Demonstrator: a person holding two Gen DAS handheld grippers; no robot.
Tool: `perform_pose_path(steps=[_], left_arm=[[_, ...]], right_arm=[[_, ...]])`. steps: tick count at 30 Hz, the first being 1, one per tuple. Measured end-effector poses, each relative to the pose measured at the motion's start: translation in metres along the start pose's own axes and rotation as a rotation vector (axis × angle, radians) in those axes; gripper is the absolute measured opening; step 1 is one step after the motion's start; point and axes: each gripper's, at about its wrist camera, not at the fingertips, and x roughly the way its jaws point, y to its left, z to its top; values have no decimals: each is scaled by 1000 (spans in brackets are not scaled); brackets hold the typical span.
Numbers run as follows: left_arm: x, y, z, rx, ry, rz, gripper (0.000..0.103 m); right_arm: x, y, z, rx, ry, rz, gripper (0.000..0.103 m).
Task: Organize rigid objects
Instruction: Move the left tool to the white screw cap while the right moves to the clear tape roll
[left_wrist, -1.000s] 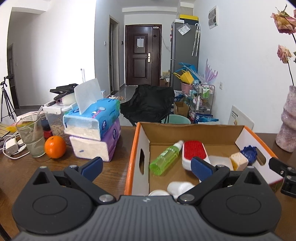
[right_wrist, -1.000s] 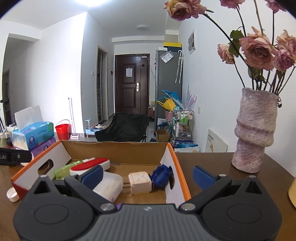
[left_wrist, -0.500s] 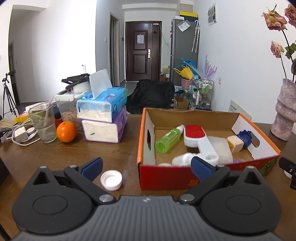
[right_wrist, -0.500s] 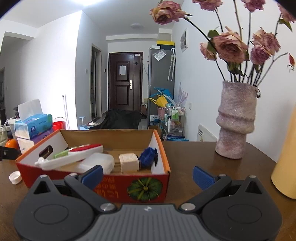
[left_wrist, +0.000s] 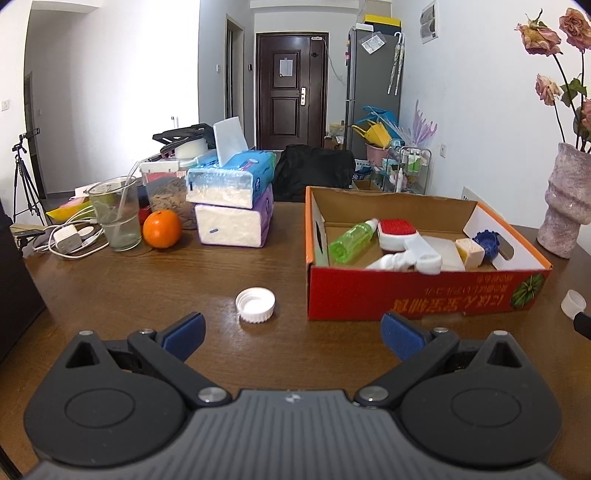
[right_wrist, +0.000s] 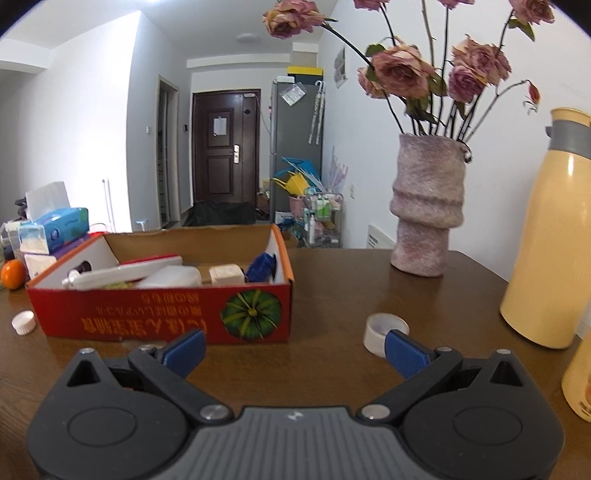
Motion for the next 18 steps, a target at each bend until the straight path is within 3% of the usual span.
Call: perform_pose_path(steps=[18], left_arm=[[30,50,-12,-39,85,37,103]], right_arm=[[-10,-29,-20,91,30,-149,103]])
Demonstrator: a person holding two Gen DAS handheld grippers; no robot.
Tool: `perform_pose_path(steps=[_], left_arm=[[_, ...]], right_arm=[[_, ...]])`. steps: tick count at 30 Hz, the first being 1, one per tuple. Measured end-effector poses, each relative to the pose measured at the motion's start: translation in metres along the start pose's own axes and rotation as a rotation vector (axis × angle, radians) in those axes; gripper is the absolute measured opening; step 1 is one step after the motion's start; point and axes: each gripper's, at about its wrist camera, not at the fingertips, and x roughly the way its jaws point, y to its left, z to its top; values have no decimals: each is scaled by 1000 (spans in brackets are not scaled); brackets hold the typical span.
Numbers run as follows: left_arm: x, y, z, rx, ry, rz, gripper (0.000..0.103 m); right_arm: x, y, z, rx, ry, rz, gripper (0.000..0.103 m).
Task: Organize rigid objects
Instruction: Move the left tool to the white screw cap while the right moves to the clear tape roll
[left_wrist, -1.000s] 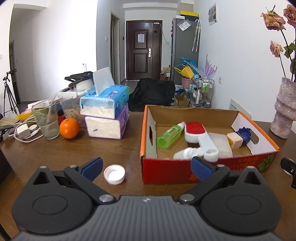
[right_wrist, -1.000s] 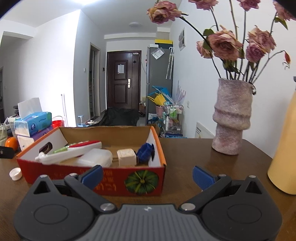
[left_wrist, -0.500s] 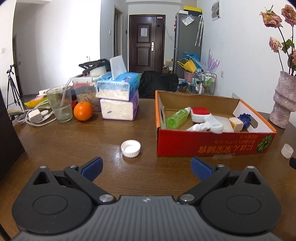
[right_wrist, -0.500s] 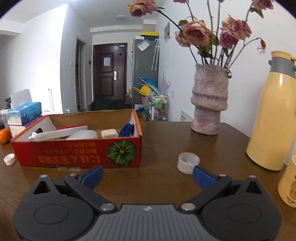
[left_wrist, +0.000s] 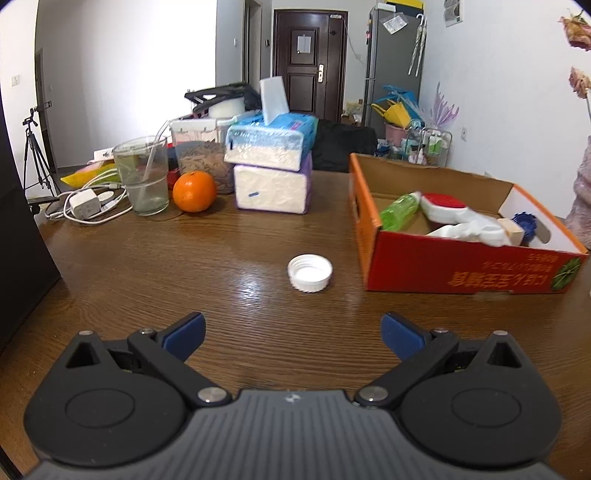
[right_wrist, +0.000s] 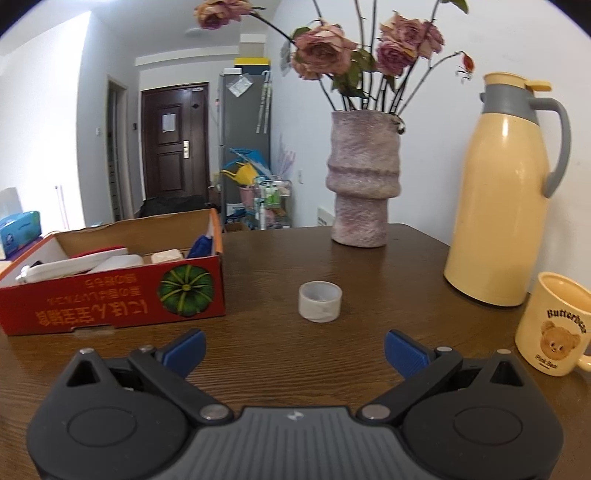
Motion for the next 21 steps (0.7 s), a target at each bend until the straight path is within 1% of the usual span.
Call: perform_pose_path(steps=[6,15,21], left_arm=[[20,12,1,-14,33,-15,103],[39,21,10,-28,34,-51,103],[53,22,15,-16,40,-74,103]], right_arm=[[3,-3,-2,9,1,-29,103],[10,-6,-1,15,11,-60,103],[16,-14,0,40,19,-85,103]])
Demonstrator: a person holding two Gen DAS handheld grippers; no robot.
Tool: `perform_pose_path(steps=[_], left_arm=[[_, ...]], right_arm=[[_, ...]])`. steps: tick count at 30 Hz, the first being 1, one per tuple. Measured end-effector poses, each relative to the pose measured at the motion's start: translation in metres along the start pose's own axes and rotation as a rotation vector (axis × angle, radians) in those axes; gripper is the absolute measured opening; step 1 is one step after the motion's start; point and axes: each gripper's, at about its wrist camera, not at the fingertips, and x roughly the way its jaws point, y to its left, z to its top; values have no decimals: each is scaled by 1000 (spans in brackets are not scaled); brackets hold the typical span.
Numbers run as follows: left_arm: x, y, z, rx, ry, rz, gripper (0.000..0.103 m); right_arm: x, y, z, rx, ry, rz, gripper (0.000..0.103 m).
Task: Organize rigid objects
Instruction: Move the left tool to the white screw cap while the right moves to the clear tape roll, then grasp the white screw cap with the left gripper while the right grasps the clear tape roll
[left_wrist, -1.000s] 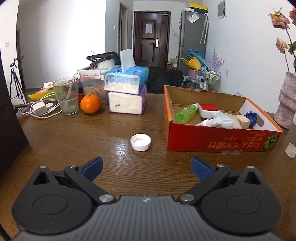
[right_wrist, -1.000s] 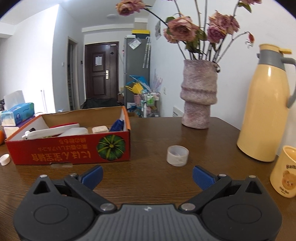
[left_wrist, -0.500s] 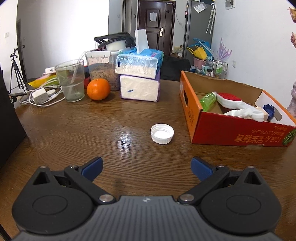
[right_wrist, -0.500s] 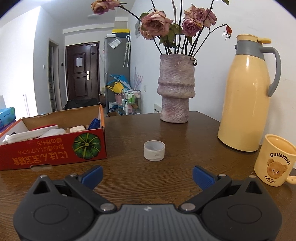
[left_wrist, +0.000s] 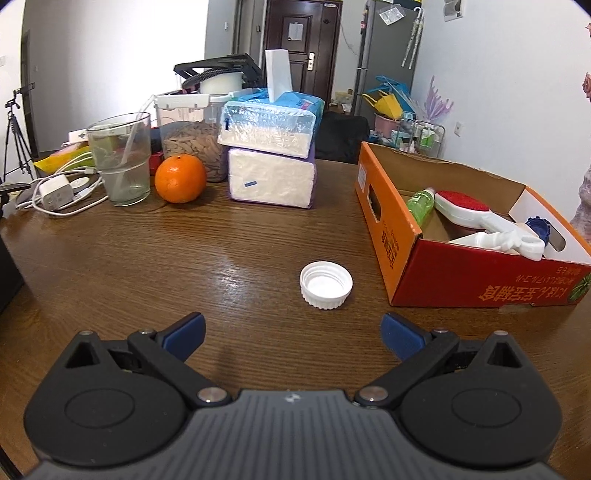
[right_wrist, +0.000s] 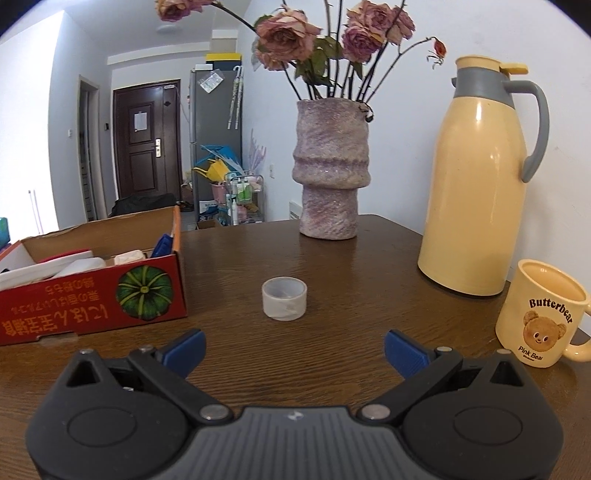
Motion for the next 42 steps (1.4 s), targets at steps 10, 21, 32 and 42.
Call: perform_pose_path(steps=[10,21,32,42], left_arm=[[22,-1,11,34,-5,7,103],[42,-9,19,81,5,4,84],[45,-7,23,54,-7,-10,20],[45,-6,23,46,6,-26,16]], right_arm=[[12,-8,4,26,9,-20,103],[31,-8,10,29,22,-24,103],[46,-3,17,15,23,-22,103],[71,3,26,5,41,-27,103]])
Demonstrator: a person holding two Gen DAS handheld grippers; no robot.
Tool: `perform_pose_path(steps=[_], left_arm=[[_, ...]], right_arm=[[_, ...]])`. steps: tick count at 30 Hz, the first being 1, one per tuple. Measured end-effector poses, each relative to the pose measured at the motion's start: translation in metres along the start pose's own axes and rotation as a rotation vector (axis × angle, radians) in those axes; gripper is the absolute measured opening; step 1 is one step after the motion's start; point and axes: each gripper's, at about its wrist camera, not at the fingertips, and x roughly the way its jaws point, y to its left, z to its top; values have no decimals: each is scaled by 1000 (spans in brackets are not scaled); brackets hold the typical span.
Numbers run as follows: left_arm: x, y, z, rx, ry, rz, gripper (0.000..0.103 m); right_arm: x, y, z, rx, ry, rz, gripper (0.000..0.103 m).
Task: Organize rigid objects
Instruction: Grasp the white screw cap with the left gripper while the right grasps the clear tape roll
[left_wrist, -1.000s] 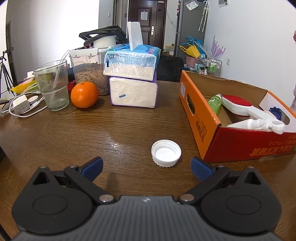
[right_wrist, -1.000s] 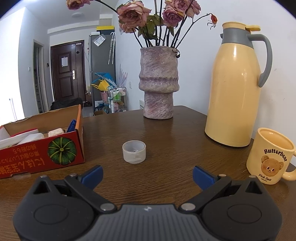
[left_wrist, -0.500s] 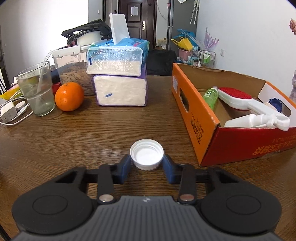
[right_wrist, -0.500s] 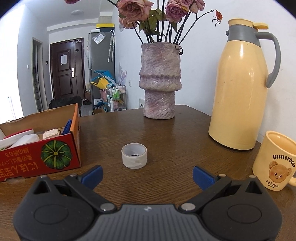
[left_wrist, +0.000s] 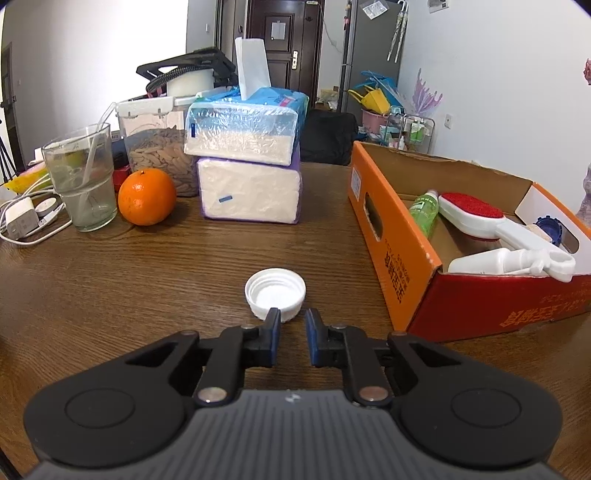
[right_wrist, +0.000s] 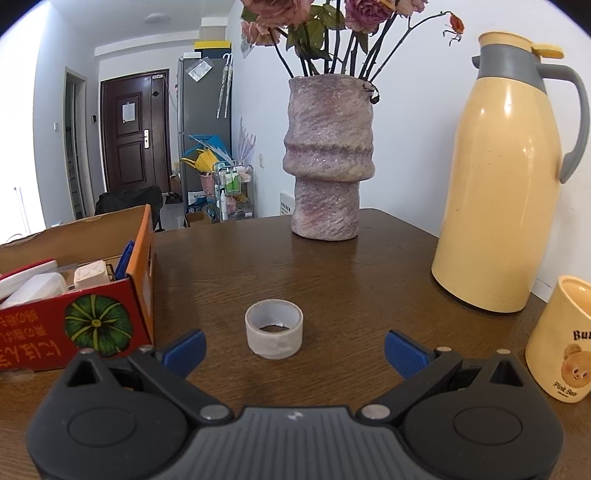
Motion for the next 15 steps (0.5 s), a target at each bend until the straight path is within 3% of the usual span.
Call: perform_pose_path(steps=[1,2,4,11,15], left_arm=[[0,1,0,-5,2,-2,22],[0,2,0,-9,3,2,40],[-1,2,0,-13,-13,23,63],[9,0,6,-6,-19,58,66],[20,2,12,-27,-7,61,64]], right_arm=[[2,1,1,-1,2,0,103],[4,1,2,-1,5,2,103],[8,0,4,-2,12,7,103],[33,5,12,-13,55,4,103],[50,7,18,-4,90,9,97]])
